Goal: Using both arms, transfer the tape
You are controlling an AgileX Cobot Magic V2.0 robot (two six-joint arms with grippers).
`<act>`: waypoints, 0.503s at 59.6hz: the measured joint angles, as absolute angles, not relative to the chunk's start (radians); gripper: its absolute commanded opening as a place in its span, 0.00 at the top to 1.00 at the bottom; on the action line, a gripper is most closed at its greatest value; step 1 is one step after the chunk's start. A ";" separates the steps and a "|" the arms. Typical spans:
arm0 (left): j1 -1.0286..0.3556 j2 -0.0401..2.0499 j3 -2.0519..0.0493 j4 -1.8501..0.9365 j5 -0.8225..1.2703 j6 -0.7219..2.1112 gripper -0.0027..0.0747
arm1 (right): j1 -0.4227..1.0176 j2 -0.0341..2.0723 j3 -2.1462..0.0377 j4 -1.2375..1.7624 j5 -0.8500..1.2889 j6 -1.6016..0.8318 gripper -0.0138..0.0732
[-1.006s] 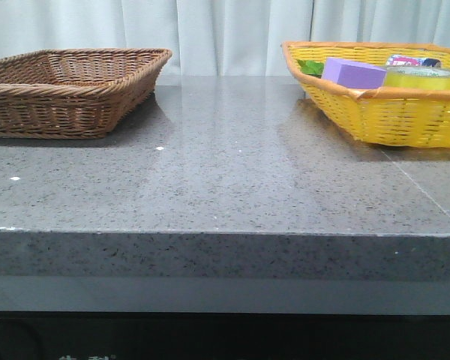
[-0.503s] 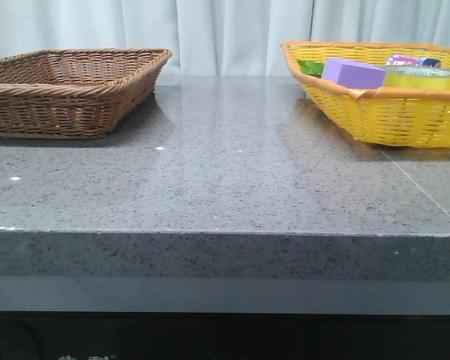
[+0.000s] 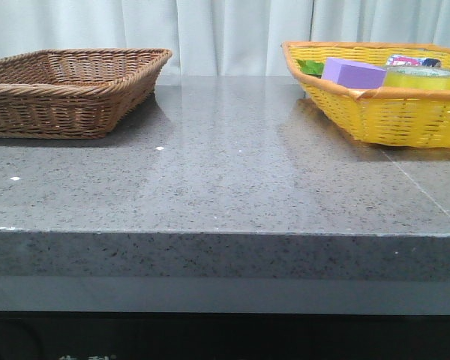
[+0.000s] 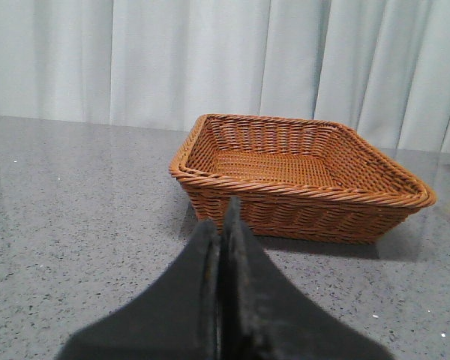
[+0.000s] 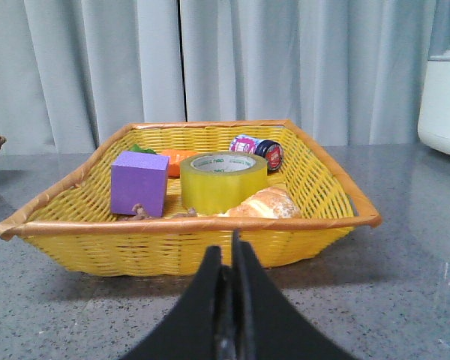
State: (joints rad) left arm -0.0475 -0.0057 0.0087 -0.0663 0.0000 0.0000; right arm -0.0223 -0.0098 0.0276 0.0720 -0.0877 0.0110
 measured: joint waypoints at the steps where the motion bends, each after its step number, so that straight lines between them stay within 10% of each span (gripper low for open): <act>1: -0.048 -0.006 0.009 -0.066 0.000 0.000 0.99 | -0.022 -0.010 0.028 0.072 -0.088 0.011 0.92; 30: -0.048 -0.006 -0.202 -0.085 0.181 0.000 0.99 | -0.022 -0.010 -0.224 0.074 0.214 0.011 0.92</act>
